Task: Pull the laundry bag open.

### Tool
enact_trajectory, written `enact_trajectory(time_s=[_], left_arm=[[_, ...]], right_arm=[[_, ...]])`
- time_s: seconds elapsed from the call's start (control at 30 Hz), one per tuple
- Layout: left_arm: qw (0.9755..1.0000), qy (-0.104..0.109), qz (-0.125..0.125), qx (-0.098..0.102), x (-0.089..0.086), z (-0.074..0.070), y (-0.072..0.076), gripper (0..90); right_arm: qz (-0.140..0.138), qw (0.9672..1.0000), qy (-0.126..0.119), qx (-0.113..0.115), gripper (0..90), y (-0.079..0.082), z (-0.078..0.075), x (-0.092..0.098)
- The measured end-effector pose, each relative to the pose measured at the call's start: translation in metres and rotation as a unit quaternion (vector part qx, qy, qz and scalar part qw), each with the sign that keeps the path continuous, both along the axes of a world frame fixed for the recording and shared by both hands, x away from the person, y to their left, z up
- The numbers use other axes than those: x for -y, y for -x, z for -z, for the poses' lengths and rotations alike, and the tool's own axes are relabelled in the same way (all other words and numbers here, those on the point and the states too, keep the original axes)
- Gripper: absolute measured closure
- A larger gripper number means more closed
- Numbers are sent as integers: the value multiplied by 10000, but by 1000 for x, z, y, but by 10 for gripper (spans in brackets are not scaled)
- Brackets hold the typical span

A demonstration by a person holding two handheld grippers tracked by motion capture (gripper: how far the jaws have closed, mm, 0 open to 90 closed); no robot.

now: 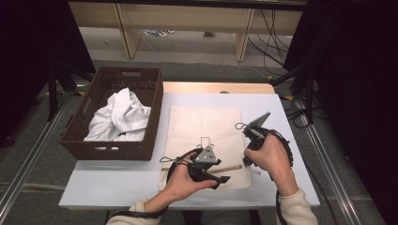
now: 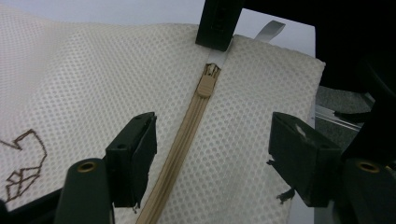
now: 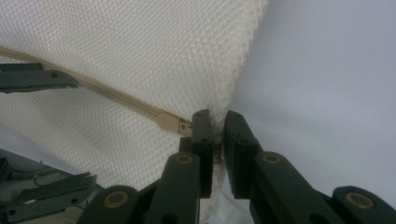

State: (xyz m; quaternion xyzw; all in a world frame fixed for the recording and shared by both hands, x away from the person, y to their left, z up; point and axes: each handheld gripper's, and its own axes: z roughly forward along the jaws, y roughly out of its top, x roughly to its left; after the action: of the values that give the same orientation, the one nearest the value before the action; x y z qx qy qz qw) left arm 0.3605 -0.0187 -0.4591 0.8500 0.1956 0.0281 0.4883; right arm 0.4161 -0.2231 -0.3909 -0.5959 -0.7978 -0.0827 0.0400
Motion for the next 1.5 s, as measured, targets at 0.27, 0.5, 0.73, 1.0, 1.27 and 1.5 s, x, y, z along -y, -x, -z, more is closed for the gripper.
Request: enact_trajectory(time_s=[0.27, 0.5, 0.73, 1.0, 1.27, 1.5], left_arm=[[9997, 107, 191, -57, 22, 3, -5, 341], [9996, 96, 251, -115, 34, 6, -9, 349], [9994, 115, 281, -175, 38, 7, -10, 373], [9990, 155, 335, -242, 41, 8, -10, 406], [9995, 146, 278, -52, 41, 7, -9, 489], [9994, 271, 201, -120, 39, 9, -8, 537]], right_arm=[[-59, 10000, 4, 50, 841, 0, 1, 0], [-51, 10000, -51, -15, 841, 0, 0, 0], [43, 10000, -15, 75, 841, 1, 1, -2], [301, 9995, -36, -94, 841, 2, -1, -5], [299, 9995, -33, -101, 841, 2, -1, -5], [191, 9998, -33, -42, 841, 2, -1, -4]])
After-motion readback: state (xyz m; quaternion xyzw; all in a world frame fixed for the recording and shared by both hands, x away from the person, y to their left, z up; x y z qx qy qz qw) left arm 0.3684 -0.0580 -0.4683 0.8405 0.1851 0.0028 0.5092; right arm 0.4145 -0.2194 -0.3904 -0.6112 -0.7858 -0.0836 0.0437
